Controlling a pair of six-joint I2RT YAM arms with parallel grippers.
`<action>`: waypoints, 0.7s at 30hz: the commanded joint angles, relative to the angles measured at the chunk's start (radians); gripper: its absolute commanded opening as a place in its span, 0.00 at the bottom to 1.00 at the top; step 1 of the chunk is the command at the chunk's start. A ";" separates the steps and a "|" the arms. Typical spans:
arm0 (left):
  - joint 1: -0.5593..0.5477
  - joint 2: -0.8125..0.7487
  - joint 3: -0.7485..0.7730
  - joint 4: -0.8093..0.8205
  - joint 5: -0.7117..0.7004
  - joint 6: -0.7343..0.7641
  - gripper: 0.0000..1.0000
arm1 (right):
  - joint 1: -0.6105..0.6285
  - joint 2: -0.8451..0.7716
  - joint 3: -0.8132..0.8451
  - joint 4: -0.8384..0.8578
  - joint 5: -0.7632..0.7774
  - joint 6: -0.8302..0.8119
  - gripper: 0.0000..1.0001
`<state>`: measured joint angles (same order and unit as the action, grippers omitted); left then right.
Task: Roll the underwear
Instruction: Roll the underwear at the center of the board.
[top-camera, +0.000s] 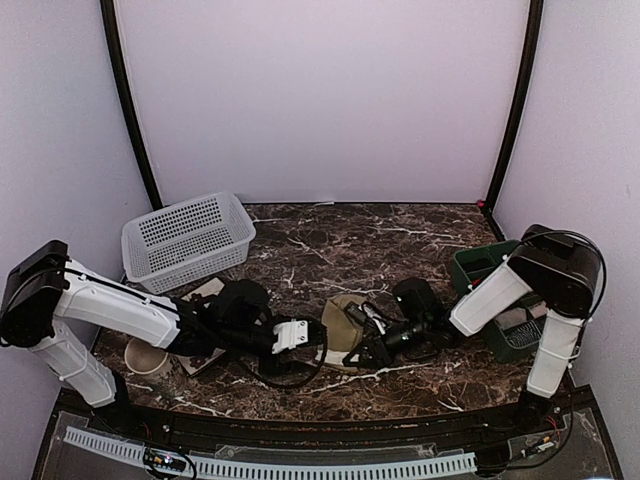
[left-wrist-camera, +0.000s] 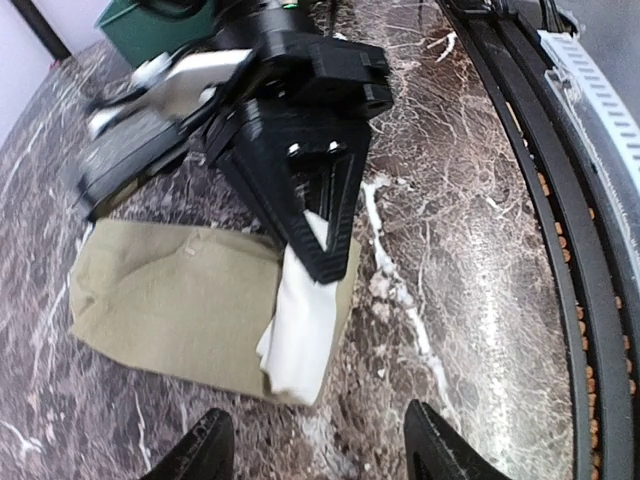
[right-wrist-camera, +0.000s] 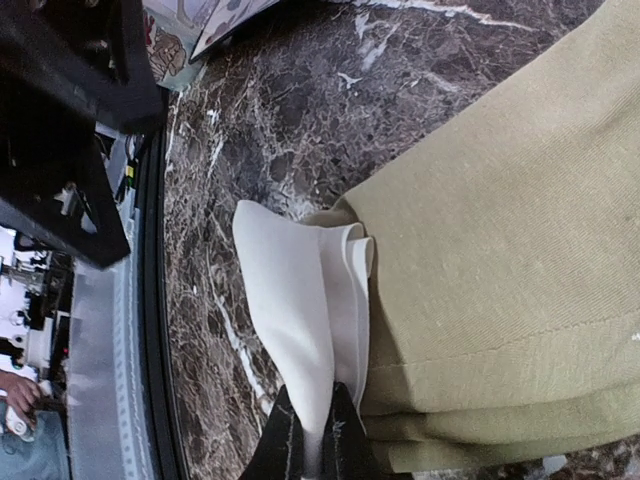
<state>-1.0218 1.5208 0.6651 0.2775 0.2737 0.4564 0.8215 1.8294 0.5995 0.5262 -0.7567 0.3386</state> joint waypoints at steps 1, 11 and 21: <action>-0.050 0.059 0.019 0.108 -0.102 0.120 0.60 | -0.023 0.068 0.044 0.021 -0.107 0.103 0.00; -0.081 0.232 0.115 0.139 -0.095 0.249 0.55 | -0.045 0.124 0.072 -0.018 -0.149 0.143 0.00; -0.073 0.352 0.159 0.052 -0.137 0.282 0.37 | -0.045 0.118 0.069 -0.023 -0.154 0.142 0.02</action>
<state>-1.0973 1.8435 0.8173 0.3954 0.1505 0.7265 0.7795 1.9301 0.6769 0.5335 -0.9180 0.4782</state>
